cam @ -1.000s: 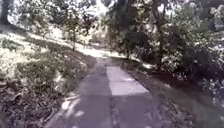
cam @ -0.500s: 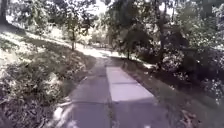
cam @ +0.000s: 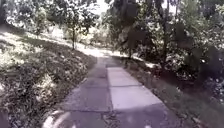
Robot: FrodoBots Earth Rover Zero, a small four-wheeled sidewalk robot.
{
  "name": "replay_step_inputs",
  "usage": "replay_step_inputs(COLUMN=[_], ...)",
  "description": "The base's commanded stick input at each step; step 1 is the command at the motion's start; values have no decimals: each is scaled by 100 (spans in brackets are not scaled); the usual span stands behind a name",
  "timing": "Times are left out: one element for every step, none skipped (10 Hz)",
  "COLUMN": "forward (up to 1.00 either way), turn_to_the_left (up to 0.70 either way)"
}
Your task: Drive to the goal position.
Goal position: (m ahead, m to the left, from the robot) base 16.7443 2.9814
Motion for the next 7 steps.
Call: replay_step_inputs(forward=[45, 45, 45, 45, 45, 45, 45], turn_to_the_left=[0, 0, 0, 0, 0, 0, 0])
